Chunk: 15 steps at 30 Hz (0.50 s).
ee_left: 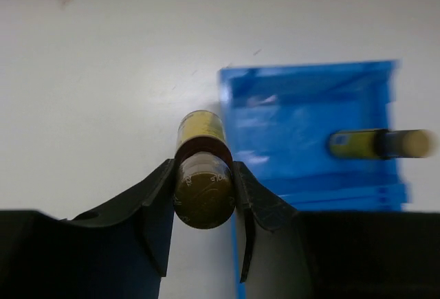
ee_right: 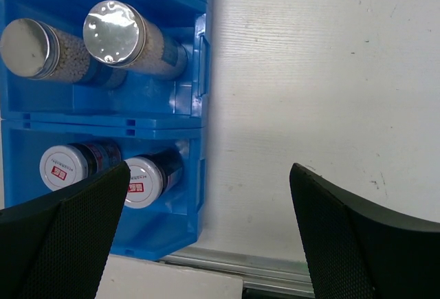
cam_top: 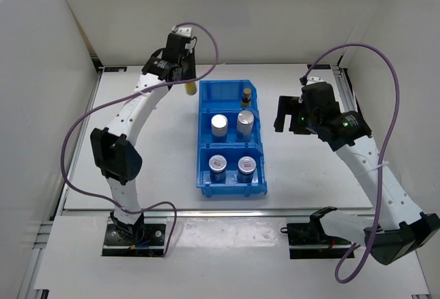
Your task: Organize the condiment bottles
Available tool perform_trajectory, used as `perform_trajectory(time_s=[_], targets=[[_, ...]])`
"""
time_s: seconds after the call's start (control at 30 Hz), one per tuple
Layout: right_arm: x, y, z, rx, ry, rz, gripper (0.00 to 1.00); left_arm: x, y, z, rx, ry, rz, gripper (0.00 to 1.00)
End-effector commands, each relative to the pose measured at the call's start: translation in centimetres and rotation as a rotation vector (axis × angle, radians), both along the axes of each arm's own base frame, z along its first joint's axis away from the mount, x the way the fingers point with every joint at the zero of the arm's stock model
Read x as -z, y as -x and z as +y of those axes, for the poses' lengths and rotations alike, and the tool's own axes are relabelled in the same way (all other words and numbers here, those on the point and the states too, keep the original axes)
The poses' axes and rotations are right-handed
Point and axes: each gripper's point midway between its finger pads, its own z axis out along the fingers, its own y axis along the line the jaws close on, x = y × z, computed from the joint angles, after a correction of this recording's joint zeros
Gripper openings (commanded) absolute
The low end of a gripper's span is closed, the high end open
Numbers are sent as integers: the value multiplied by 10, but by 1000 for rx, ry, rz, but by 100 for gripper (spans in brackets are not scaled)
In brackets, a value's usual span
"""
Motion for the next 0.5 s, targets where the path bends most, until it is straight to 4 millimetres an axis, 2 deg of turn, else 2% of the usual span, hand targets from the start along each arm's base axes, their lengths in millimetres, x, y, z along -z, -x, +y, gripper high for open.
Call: perform_trajectory(time_s=[0.0,0.03,0.07,0.1,0.17,0.2,0.27,0.3,0.37,0.4,0.47], targets=[[-1,6,0,-8,-16,-7,100,-133,18,-38,93,114,-306,11],[-1,6,1,-2,-22,-5,100,-142,16,-45,103,126,-326,11],[0,8,0,-2,-22,-5,100,-139,15,-54,127,133,-318,11],[4,8,-1,-2,-18,3,100,-125,12,-69,149,125,-292,11],[3,12,-2,-2,-18,3,100,-113,5,-78,159,118,-273,11],[2,16,-4,-2,-17,6,100,-90,-1,-88,170,100,-233,11],[4,18,-6,-2,-11,18,100,-72,-6,-98,185,112,-196,11],[2,22,-7,-2,-12,16,100,-53,-12,-102,179,106,-163,11],[-3,28,-9,-9,-25,3,100,-36,-17,-105,172,102,-132,11],[-2,30,-9,0,-34,6,100,-19,-21,-107,172,89,-104,11],[-3,37,-10,-12,-47,4,100,-3,-24,-110,166,84,-78,11]])
